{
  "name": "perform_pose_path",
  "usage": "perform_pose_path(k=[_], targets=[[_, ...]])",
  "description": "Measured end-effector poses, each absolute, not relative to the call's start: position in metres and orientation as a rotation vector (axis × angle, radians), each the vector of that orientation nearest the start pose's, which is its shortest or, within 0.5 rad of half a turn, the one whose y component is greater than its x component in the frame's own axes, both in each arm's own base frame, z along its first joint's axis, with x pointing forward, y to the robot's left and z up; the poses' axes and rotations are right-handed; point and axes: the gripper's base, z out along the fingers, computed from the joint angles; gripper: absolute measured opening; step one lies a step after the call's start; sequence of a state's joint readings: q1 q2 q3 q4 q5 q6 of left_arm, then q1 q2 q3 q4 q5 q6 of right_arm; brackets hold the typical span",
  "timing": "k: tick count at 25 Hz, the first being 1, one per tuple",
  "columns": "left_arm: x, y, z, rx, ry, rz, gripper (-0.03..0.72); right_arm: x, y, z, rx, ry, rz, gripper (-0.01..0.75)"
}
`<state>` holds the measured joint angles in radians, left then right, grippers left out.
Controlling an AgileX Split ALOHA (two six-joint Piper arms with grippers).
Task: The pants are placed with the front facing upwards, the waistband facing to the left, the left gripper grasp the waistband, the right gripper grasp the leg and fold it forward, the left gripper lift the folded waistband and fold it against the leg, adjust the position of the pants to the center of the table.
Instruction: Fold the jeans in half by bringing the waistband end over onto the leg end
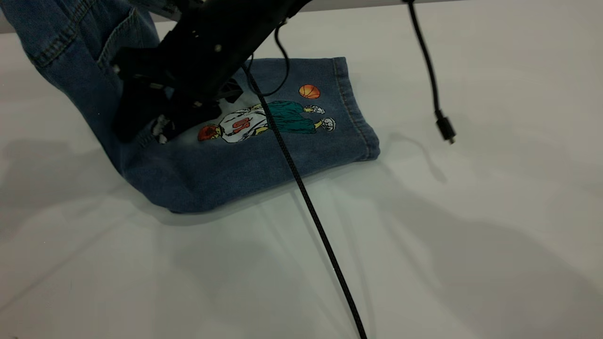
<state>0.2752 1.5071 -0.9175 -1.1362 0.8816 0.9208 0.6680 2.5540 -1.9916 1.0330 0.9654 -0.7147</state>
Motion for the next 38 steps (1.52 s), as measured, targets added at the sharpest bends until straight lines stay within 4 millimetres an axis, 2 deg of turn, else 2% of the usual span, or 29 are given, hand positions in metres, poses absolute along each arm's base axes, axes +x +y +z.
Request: perform_pose_path(k=[5, 13, 16, 20, 27, 31, 35, 38], targets=[[0.294, 0.016, 0.252, -0.053, 2.343, -0.867, 0.118, 0.368, 0.363, 0.099, -1.163, 2.510, 1.237, 0.355], [0.293, 0.005, 0.259, -0.034, 2.312, -0.956, 0.118, 0.384, 0.365, 0.081, -1.030, 2.476, 1.065, 0.355], [0.294, -0.006, 0.260, 0.004, 2.308, -0.974, 0.118, 0.383, 0.365, 0.073, -1.000, 2.496, 1.083, 0.355], [0.296, -0.020, 0.259, 0.044, 2.312, -0.957, 0.118, 0.376, 0.371, 0.073, -1.018, 2.500, 1.111, 0.355], [0.296, -0.022, 0.259, 0.047, 2.312, -0.948, 0.118, 0.377, 0.368, 0.072, -1.052, 2.508, 1.090, 0.355], [0.295, -0.023, 0.259, 0.061, 2.318, -0.957, 0.118, 0.388, 0.357, 0.083, -1.056, 2.488, 1.044, 0.355], [0.294, -0.024, 0.259, 0.069, 2.321, -0.971, 0.118, 0.406, 0.336, 0.102, -1.033, 2.461, 0.974, 0.355], [0.294, -0.024, 0.259, 0.069, 2.320, -0.972, 0.118, 0.424, 0.311, 0.121, -0.978, 2.451, 0.914, 0.355]])
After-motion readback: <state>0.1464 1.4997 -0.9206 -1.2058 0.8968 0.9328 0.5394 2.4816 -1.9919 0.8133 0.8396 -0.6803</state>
